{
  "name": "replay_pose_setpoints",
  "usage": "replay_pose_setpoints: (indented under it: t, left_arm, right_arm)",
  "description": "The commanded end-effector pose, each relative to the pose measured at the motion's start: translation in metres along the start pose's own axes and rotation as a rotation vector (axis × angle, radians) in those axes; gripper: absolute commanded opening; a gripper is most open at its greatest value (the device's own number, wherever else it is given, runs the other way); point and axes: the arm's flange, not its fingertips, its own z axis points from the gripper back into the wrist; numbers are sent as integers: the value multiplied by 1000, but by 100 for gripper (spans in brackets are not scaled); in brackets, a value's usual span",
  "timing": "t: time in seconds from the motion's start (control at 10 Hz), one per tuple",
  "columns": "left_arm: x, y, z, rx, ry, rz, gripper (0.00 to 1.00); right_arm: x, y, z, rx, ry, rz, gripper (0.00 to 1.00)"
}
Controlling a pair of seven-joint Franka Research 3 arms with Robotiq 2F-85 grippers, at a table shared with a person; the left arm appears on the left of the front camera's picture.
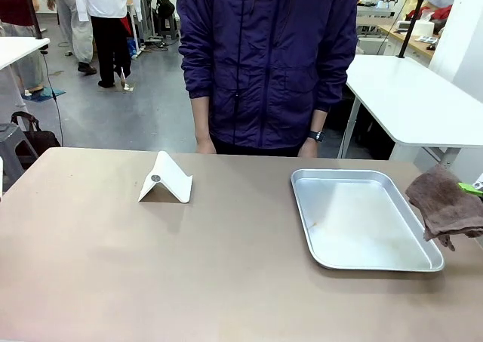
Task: Clean the surface of the table.
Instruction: Clean the area not pointed to by the person.
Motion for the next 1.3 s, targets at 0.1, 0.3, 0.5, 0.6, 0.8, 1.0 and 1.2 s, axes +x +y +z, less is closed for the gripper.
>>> replay_pose_setpoints:
  t: [0.1, 0.3, 0.5, 0.6, 0.8, 1.0, 1.2]
  left_arm:
    - [-3, -3, -1, -3, 9, -2, 22]
    - [-3, -3, -1, -3, 9, -2, 22]
    - [-3, -3, -1, -3, 9, -2, 22]
    - [-3, -3, -1, -3, 9, -2, 22]
    - [-3, -3, -1, -3, 9, -2, 22]
    - [-3, -3, -1, -3, 9, -2, 22]
    - [-3, -3, -1, -3, 9, -2, 22]
  right_arm:
    - [0, 0, 0, 0, 0, 0, 10]
    - [8, 2, -22, -45, 3, 67, 10]
    - [28, 7, -67, -129, 23, 145, 10]
    - [37, 6, -88, -150, 51, 164, 10]
    - [49, 0, -125, -256, 16, 206, 10]
    - [67, -15, -163, -398, -43, 212, 10]
    - [94, -32, -183, -499, -117, 207, 10]
